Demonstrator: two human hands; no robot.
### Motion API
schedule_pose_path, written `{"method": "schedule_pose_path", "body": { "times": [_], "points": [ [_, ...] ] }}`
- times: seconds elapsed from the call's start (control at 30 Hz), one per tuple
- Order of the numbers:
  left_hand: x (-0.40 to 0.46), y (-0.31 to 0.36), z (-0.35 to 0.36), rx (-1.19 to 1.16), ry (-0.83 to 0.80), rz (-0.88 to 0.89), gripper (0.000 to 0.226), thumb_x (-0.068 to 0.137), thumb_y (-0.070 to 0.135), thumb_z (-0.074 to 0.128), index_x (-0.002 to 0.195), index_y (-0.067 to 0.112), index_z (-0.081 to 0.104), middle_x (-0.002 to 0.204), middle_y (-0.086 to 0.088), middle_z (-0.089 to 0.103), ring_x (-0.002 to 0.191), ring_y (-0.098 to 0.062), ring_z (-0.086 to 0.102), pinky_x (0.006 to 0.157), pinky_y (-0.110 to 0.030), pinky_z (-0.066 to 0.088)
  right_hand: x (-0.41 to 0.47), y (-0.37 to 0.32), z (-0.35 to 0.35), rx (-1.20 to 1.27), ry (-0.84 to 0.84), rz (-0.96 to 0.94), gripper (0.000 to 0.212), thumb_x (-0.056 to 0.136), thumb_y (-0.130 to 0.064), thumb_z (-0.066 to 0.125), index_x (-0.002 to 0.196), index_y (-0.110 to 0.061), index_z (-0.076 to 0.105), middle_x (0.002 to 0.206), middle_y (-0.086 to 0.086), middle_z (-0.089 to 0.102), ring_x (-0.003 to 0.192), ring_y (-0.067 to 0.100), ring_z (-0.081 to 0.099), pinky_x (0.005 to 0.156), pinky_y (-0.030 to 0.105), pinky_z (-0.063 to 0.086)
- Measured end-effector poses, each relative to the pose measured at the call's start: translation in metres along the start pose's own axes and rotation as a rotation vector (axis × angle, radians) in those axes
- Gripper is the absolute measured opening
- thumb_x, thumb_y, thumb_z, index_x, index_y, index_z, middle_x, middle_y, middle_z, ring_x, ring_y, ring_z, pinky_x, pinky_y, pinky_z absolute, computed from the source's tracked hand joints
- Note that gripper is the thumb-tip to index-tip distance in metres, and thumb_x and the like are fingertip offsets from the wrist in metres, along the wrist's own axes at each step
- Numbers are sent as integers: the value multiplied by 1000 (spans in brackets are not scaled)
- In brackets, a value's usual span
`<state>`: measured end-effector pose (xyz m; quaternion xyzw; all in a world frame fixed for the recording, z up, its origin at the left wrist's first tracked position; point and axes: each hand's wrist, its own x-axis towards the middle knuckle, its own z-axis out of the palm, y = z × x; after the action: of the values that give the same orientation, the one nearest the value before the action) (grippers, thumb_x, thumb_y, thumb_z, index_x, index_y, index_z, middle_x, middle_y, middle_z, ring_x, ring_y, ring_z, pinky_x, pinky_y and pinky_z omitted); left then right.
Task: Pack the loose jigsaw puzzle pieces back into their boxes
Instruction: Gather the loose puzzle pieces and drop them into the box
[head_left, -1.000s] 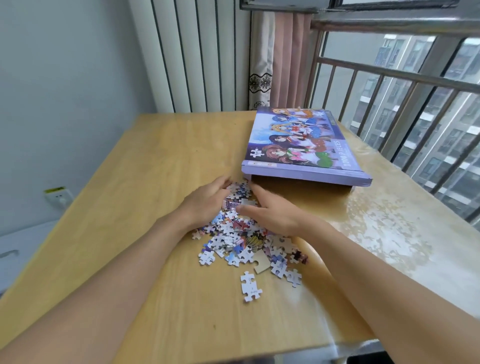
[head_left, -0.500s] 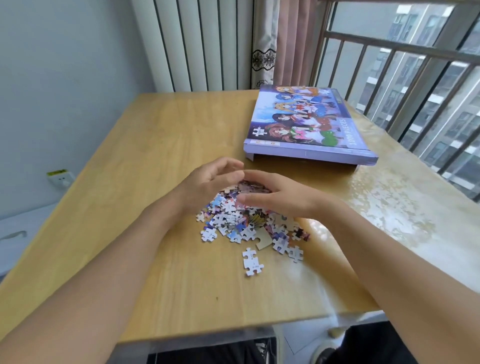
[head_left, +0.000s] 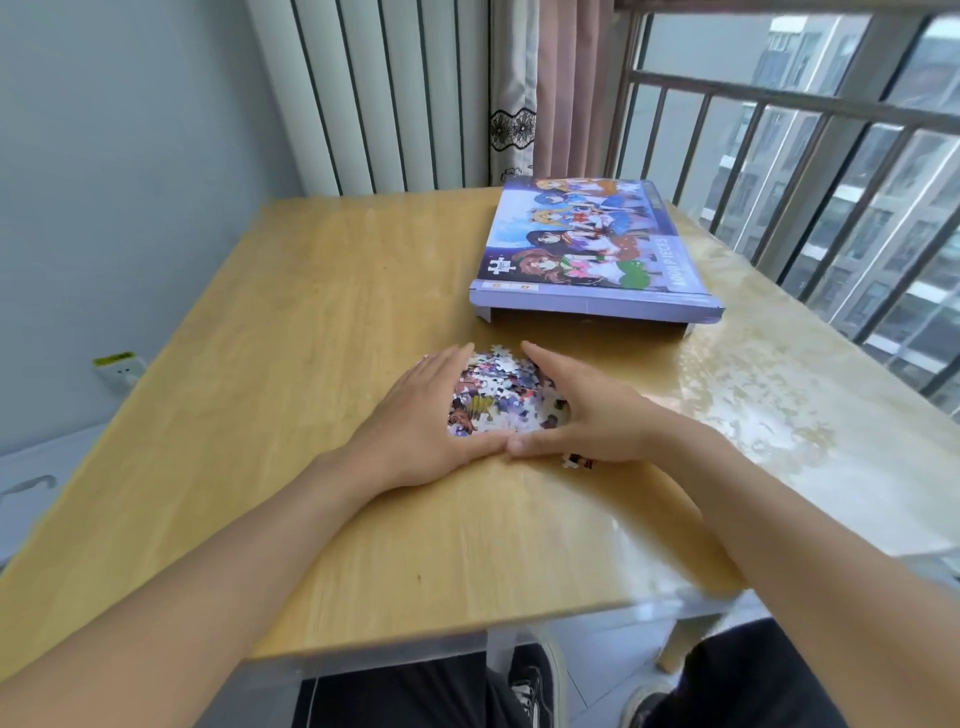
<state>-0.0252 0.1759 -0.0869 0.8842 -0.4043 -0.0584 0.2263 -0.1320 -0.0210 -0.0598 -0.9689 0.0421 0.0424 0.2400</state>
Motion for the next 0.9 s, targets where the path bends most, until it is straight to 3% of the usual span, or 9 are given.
{"method": "schedule_pose_path", "body": {
  "times": [0.1,0.17,0.23,0.33,0.4,0.5,0.6,0.7,0.9],
  "points": [
    [-3,-6,-8,-183,101,22,108,66,75,70,154,32,26,158,15,29,144,-1,25,119,-28,25,-7,-2,-13,188,49,99,112,68,-60,82,158,-22,28,156,-9,38,142,9,37,113,23,31],
    [-10,-15,-14,-142,135,6,117,59,87,63,155,33,23,160,17,22,147,-1,14,121,-29,19,-8,-2,-18,102,101,236,105,65,-63,83,150,-18,40,146,0,49,131,19,48,106,33,43],
    [-21,-17,-18,-8,26,-80,140,45,101,52,158,33,7,165,17,5,151,-6,-4,124,-34,10,-5,-12,-19,-40,89,371,86,61,-73,79,120,-14,58,124,7,56,109,25,55,81,36,51],
    [-27,-10,-9,153,-91,-163,153,37,109,35,158,27,-9,166,8,-12,152,-11,-12,125,-36,2,2,-36,-22,-80,-6,496,69,62,-78,74,81,-14,58,104,8,48,82,22,57,53,29,39],
    [-25,-3,-2,154,-58,-149,148,43,109,27,159,23,-6,166,5,-11,153,-11,-9,125,-35,3,6,-51,-24,-21,-39,549,63,67,-71,78,81,-14,55,106,9,47,72,20,62,54,28,49],
    [-16,2,7,109,-5,-118,136,55,104,26,159,20,2,167,4,-3,153,-10,-2,125,-36,9,17,-62,-25,137,-29,568,56,70,-55,86,86,-10,55,101,9,60,82,25,68,73,38,63],
    [-6,1,15,75,47,-88,121,65,98,32,157,23,15,165,5,16,152,-13,12,122,-37,18,25,-73,-23,300,-58,604,52,71,-41,89,89,-7,54,101,11,60,89,29,65,76,40,63],
    [-7,3,14,30,105,-51,99,70,91,45,145,27,34,146,10,43,138,-14,37,113,-37,33,26,-82,-24,451,-67,613,53,76,-35,87,105,-6,54,112,11,58,96,30,63,75,40,63],
    [-10,3,11,-150,141,-82,93,64,88,59,140,37,38,127,16,55,121,-14,52,99,-39,46,32,-88,-22,460,-141,635,54,80,-46,80,117,-15,55,120,3,55,90,20,57,72,34,57]
  ]
}}
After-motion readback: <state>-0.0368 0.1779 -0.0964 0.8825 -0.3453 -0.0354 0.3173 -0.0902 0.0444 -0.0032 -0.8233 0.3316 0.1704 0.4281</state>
